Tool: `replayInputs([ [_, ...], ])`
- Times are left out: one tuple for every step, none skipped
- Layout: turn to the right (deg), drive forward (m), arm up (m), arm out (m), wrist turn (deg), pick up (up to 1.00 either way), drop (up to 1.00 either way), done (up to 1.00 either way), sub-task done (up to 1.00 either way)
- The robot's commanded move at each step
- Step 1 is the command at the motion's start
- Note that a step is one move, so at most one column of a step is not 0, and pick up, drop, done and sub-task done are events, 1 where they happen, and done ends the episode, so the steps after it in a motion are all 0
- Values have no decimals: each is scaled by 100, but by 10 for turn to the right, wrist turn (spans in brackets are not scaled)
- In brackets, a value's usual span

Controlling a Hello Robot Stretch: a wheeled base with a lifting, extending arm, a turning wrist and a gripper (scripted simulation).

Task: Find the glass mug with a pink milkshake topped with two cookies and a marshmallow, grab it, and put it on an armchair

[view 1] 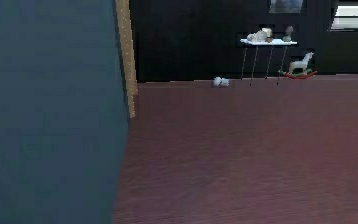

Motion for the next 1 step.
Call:
replayInputs([
  [0,10,0,0,0,0,0,0,0],
])
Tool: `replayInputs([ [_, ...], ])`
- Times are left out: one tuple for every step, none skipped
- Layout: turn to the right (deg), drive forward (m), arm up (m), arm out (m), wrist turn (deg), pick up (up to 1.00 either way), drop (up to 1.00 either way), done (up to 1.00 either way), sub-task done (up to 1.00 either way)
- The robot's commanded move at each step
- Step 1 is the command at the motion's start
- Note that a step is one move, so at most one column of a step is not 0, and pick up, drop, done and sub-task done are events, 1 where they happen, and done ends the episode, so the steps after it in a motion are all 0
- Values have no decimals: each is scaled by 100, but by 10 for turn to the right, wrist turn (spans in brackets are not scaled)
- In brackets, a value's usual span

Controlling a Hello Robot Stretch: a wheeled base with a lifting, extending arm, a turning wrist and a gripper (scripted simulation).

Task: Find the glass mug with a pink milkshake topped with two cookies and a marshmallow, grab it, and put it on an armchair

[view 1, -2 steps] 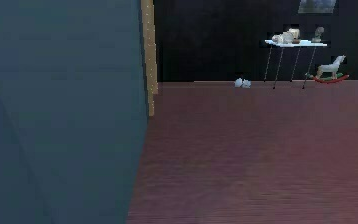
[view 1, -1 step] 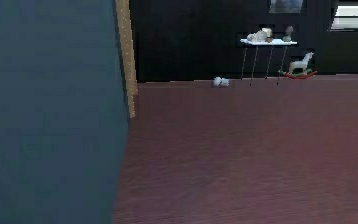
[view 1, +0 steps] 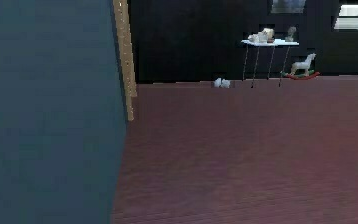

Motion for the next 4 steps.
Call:
replayInputs([
  [450,0,0,0,0,0,0,0,0],
  [450,0,0,0,0,0,0,0,0],
  [300,0,0,0,0,0,0,0,0],
  [30,0,0,0,0,0,0,0,0],
])
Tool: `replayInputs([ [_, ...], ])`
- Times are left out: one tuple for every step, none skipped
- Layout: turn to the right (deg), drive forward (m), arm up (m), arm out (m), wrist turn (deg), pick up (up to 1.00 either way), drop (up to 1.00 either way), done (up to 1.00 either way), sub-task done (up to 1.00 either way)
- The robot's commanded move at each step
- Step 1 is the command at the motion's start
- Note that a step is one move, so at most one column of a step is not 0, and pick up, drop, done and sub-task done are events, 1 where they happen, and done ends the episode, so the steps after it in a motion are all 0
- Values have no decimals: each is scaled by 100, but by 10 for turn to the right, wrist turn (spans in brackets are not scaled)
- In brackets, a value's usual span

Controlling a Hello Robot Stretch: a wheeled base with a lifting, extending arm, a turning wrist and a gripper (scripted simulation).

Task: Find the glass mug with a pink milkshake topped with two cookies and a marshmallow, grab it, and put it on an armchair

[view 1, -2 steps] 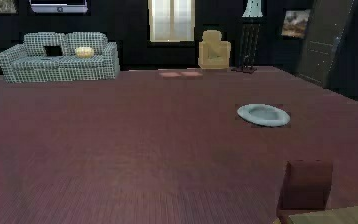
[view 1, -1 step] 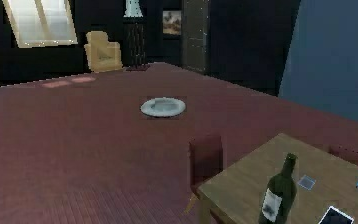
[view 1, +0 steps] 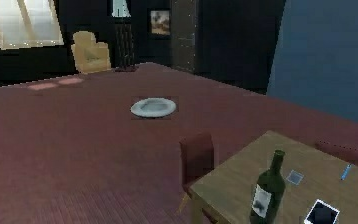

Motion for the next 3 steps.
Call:
replayInputs([
  [450,0,0,0,0,0,0,0,0],
  [450,0,0,0,0,0,0,0,0],
  [210,0,0,0,0,0,0,0,0],
])
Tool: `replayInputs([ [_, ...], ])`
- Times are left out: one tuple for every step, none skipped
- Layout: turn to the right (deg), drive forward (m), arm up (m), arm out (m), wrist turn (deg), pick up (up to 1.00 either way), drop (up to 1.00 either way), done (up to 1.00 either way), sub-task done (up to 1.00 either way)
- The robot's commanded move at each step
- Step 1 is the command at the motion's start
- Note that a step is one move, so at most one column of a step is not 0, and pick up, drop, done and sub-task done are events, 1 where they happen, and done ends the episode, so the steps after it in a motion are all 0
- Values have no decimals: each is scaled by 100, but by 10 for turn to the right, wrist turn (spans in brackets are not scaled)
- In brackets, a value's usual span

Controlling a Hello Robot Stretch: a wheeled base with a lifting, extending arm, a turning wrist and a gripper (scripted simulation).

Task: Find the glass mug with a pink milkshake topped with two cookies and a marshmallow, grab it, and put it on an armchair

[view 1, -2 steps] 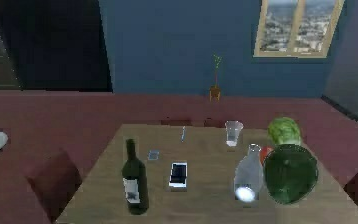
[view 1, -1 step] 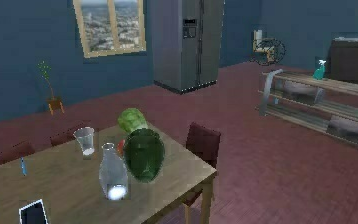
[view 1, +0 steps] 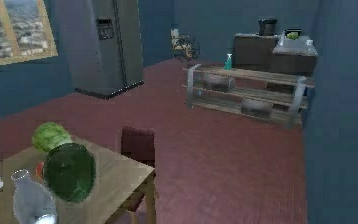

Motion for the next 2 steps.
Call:
replayInputs([
  [0,60,0,0,0,0,0,0,0],
  [-450,0,0,0,0,0,0,0,0],
])
